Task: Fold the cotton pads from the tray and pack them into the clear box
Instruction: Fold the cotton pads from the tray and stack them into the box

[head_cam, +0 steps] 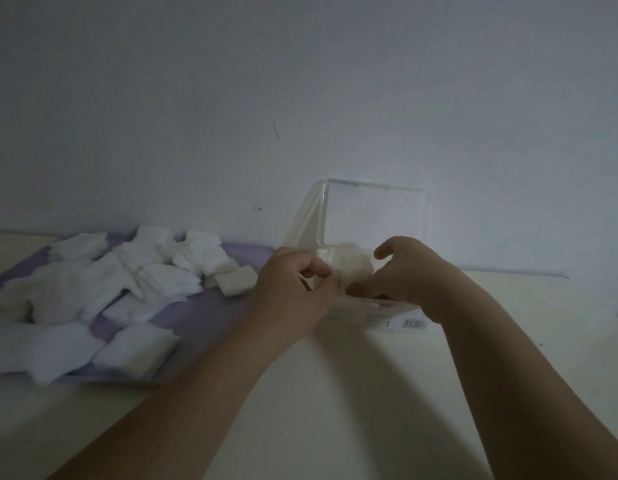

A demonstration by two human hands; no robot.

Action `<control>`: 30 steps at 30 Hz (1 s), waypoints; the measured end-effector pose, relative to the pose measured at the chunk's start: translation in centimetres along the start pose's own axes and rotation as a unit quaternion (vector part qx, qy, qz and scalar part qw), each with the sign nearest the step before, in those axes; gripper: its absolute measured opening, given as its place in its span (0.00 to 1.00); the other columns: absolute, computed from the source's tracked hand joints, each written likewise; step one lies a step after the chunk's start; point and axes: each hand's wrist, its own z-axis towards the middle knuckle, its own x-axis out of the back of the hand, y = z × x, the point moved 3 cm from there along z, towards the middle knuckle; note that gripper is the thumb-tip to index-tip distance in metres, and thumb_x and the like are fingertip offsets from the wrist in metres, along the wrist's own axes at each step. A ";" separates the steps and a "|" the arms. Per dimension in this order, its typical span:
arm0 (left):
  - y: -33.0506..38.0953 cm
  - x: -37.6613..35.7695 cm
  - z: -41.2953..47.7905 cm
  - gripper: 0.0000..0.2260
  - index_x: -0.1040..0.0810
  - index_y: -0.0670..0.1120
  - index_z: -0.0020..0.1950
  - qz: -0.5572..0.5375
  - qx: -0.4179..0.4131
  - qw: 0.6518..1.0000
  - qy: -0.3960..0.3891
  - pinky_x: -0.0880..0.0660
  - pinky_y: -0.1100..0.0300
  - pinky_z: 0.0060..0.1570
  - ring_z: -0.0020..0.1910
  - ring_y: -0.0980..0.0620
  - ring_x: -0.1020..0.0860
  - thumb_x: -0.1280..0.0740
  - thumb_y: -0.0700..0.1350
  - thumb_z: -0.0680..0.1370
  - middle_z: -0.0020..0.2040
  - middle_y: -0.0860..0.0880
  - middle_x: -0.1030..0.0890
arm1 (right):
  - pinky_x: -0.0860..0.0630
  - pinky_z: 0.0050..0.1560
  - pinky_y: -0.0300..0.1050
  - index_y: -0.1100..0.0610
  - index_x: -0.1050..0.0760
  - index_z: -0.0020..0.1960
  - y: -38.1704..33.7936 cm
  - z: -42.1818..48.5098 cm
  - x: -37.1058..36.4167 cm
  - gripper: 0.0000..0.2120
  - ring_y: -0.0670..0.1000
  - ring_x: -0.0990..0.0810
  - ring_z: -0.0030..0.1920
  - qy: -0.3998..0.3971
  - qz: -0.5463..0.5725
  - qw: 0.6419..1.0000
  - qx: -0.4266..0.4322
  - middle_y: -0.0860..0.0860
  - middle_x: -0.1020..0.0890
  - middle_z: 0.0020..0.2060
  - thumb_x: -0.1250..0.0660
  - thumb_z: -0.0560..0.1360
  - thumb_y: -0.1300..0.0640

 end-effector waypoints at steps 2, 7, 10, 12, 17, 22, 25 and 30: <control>-0.2 0.0 0.0 0.04 0.16 0.52 0.42 -0.003 0.003 1.000 -0.003 0.31 0.72 0.38 0.35 0.63 0.25 0.23 0.47 0.72 0.43 0.56 0.23 | 0.15 0.46 0.51 0.60 0.25 0.59 0.2 0.4 -0.1 0.30 0.52 0.14 0.41 0.024 -0.023 0.999 0.011 0.54 0.15 0.42 0.15 0.64 0.55; -0.3 0.0 0.1 0.03 0.16 0.51 0.40 0.002 -0.002 1.000 -0.009 0.30 0.69 0.39 0.35 0.62 0.25 0.23 0.47 0.72 0.42 0.55 0.23 | 0.20 0.36 0.45 0.61 0.20 0.45 0.6 0.9 -1.1 0.22 0.52 0.16 0.35 0.063 -0.041 0.996 0.039 0.56 0.14 0.37 0.16 0.62 0.48; -0.4 0.0 0.1 0.03 0.16 0.51 0.40 0.008 -0.007 1.000 -0.005 0.31 0.70 0.39 0.35 0.61 0.25 0.24 0.46 0.72 0.42 0.55 0.22 | 0.20 0.40 0.51 0.56 0.23 0.43 0.6 1.0 -1.7 0.21 0.53 0.16 0.39 0.098 -0.045 0.993 0.057 0.53 0.16 0.40 0.17 0.63 0.45; -0.4 0.0 0.1 0.03 0.16 0.51 0.40 0.009 -0.008 1.000 -0.006 0.31 0.70 0.38 0.35 0.61 0.24 0.24 0.47 0.72 0.42 0.54 0.22 | 0.24 0.38 0.46 0.52 0.25 0.43 0.6 1.2 -2.2 0.20 0.49 0.19 0.39 0.113 -0.059 0.990 0.064 0.48 0.19 0.41 0.18 0.64 0.43; -0.4 0.1 0.1 0.03 0.16 0.50 0.41 -0.002 -0.002 1.000 -0.012 0.32 0.72 0.37 0.35 0.63 0.25 0.23 0.47 0.72 0.43 0.55 0.22 | 0.21 0.37 0.43 0.52 0.20 0.46 0.6 1.5 -1.2 0.12 0.49 0.17 0.38 0.037 -0.024 0.998 0.054 0.50 0.16 0.42 0.19 0.66 0.56; -0.1 0.4 0.0 0.05 0.16 0.51 0.42 0.021 -0.009 1.000 -0.014 0.33 0.74 0.39 0.36 0.63 0.25 0.22 0.49 0.73 0.43 0.55 0.22 | 0.16 0.48 0.48 0.52 0.19 0.48 0.2 1.0 0.5 0.11 0.51 0.16 0.44 0.079 -0.043 0.993 0.072 0.48 0.16 0.44 0.29 0.70 0.65; 0.7 0.9 0.0 0.05 0.16 0.51 0.44 0.025 -0.010 0.999 -0.021 0.30 0.69 0.41 0.37 0.62 0.24 0.25 0.52 0.76 0.45 0.55 0.21 | 0.17 0.49 0.50 0.50 0.20 0.50 -0.9 0.1 1.1 0.13 0.50 0.17 0.44 0.115 -0.080 0.987 0.077 0.45 0.17 0.45 0.33 0.70 0.63; 2.9 4.3 -0.7 0.02 0.18 0.53 0.47 0.036 -0.002 0.999 -0.034 0.24 0.64 0.41 0.38 0.61 0.20 0.29 0.49 0.79 0.44 0.57 0.17 | 0.19 0.53 0.50 0.48 0.22 0.57 -5.3 -2.9 -0.7 0.11 0.49 0.18 0.51 0.205 -0.011 0.954 0.216 0.44 0.17 0.51 0.34 0.76 0.58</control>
